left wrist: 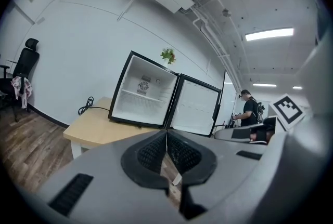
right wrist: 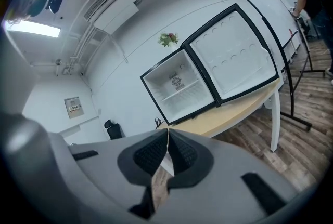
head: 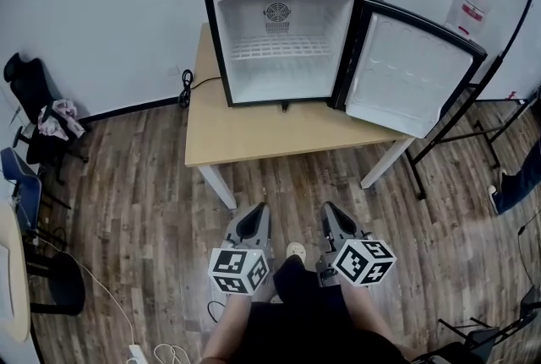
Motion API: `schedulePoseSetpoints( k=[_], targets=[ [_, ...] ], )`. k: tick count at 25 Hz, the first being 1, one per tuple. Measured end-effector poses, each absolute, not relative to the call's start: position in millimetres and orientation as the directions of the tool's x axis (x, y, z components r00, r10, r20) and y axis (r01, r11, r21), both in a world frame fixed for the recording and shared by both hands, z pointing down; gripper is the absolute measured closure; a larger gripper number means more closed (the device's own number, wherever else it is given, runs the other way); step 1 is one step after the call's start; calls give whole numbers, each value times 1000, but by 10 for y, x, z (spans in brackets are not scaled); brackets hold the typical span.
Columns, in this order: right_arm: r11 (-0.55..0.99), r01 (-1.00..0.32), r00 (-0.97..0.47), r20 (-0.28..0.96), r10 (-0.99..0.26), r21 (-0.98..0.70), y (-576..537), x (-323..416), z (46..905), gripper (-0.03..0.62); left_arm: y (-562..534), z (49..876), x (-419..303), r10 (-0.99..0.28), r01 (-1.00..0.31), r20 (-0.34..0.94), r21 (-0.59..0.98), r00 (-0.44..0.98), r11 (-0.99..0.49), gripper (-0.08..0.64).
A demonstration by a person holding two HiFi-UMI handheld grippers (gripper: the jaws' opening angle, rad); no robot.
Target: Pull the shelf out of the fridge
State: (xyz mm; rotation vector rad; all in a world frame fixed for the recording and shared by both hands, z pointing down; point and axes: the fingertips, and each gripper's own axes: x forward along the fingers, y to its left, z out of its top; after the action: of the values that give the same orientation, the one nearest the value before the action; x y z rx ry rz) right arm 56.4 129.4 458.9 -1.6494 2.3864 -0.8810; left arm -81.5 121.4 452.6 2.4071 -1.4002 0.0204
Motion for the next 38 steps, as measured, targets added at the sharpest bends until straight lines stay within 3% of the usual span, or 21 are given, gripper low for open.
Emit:
schedulePoseSetpoints(
  k=[25, 38],
  targets=[
    [274, -790, -465, 243, -852, -549, -479, 848, 4755, 600, -518, 4660, -508, -862, -872, 215, 295, 459, -391, 555],
    [315, -762, -521, 249, -816, -566, -876, 809, 4850, 600, -824, 4720, -501, -885, -889, 218, 311, 411, -336, 555]
  ],
)
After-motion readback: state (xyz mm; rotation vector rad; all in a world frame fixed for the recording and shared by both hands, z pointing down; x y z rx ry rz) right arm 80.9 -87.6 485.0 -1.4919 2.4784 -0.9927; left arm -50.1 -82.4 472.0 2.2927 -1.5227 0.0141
